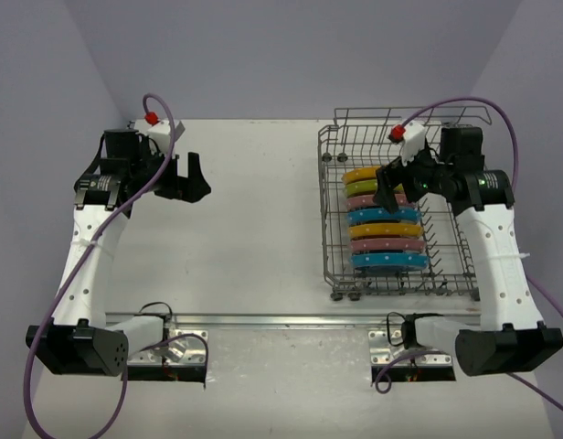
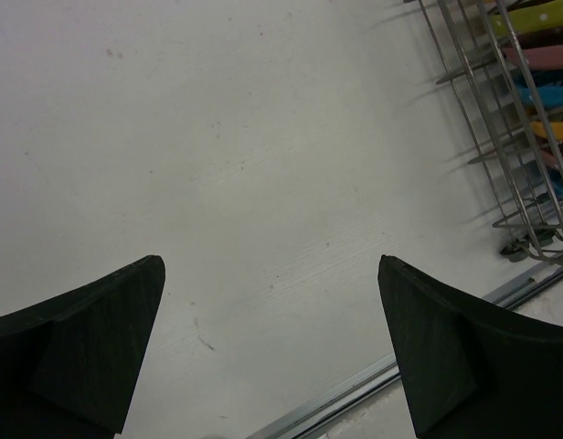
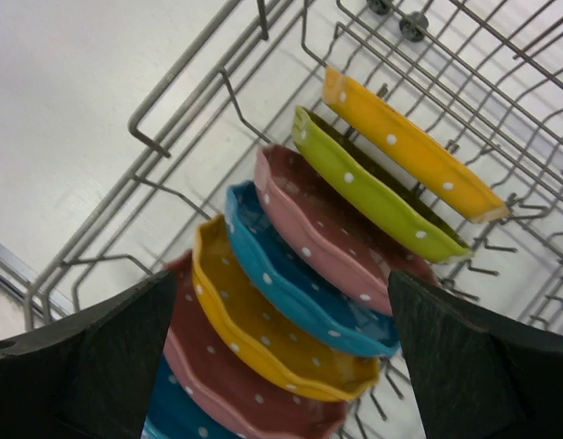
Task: Unload the plates from the dish rack
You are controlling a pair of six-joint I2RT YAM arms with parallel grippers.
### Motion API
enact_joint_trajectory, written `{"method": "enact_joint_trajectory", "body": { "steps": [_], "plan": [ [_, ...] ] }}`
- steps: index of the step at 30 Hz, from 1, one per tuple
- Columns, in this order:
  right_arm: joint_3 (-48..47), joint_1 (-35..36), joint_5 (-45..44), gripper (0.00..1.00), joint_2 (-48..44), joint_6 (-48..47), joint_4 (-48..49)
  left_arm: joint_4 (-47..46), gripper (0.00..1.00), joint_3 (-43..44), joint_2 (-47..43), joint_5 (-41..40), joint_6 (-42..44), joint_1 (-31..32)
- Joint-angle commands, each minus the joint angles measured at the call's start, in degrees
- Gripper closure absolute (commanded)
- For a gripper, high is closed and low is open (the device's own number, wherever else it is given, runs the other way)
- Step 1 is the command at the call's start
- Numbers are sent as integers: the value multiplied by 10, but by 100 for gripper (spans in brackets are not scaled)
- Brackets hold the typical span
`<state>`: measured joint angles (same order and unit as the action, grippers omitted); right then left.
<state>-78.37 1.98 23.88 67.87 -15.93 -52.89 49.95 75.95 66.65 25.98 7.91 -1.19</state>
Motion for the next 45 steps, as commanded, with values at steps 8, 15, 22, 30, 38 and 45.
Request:
{"method": "enact_joint_trajectory", "body": {
  "steps": [8,15,22,30,38,45],
  "plan": [
    [-192,0,-15,36,139,-270,-27,-21,0,-25,-22,72,13,5],
    [-321,-6,75,55,275,-448,-184,-21,0,-38,-33,97,12,4],
    [-394,-8,65,60,364,-529,-244,-22,0,-41,-37,103,9,4],
    [-389,-11,25,60,400,-586,-249,-27,0,-54,-41,103,7,4],
    [-399,-16,13,59,436,-605,-238,-31,0,-60,-42,99,2,0],
    [-397,-16,6,57,468,-618,-233,-34,0,-69,-46,100,1,-7]
  ]
}}
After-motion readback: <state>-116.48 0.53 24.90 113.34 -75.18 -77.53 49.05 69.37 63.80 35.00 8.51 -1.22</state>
